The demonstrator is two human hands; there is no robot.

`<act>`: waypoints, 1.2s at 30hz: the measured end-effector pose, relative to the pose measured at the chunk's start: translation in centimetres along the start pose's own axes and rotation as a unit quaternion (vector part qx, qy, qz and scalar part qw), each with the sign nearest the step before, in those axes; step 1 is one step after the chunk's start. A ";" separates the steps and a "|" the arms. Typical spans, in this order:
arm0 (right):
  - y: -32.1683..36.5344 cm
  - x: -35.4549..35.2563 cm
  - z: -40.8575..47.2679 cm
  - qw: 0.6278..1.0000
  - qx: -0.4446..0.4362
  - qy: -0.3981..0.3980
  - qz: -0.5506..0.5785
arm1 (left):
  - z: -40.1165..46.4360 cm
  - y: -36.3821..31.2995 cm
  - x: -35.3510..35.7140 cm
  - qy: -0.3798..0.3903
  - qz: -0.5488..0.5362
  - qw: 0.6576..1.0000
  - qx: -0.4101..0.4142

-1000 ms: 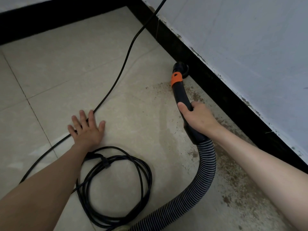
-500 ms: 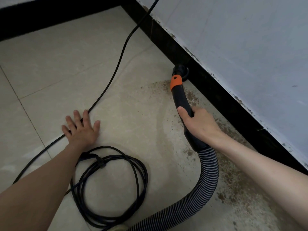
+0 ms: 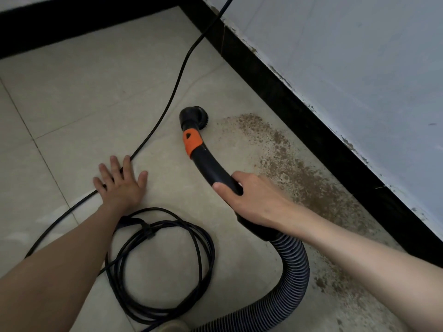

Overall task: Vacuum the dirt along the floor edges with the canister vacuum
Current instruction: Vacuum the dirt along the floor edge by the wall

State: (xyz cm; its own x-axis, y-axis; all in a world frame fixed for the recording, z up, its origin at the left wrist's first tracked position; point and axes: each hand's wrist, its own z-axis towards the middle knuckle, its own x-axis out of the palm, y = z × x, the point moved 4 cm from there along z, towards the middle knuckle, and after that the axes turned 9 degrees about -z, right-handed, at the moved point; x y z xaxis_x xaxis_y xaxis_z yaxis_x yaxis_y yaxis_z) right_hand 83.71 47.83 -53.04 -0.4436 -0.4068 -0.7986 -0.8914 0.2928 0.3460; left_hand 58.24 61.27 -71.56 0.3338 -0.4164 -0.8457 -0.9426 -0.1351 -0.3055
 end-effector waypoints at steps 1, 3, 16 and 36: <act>-0.2 0.2 -0.2 1.000 -0.001 0.006 -0.002 | 0.0 0.0 0.0 -0.001 0.000 1.000 0.001; -0.5 0.3 -0.5 1.000 -0.001 0.010 -0.004 | 0.0 0.0 0.0 -0.001 -0.002 1.000 0.004; -4.4 -0.8 -0.2 0.995 0.076 -0.049 0.050 | 0.7 0.6 0.4 -0.011 -0.003 1.000 0.004; -8.5 -2.2 0.4 0.968 0.161 -0.117 0.154 | 0.6 0.6 0.4 0.001 -0.006 1.000 0.005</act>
State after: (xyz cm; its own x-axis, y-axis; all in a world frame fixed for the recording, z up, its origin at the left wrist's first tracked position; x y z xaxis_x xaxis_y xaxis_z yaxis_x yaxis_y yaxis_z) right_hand 92.25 46.54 -54.42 -0.6176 -0.0609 -0.7841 -0.6274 0.6394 0.4444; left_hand 57.87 61.52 -72.36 0.3456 -0.4161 -0.8411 -0.9381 -0.1314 -0.3204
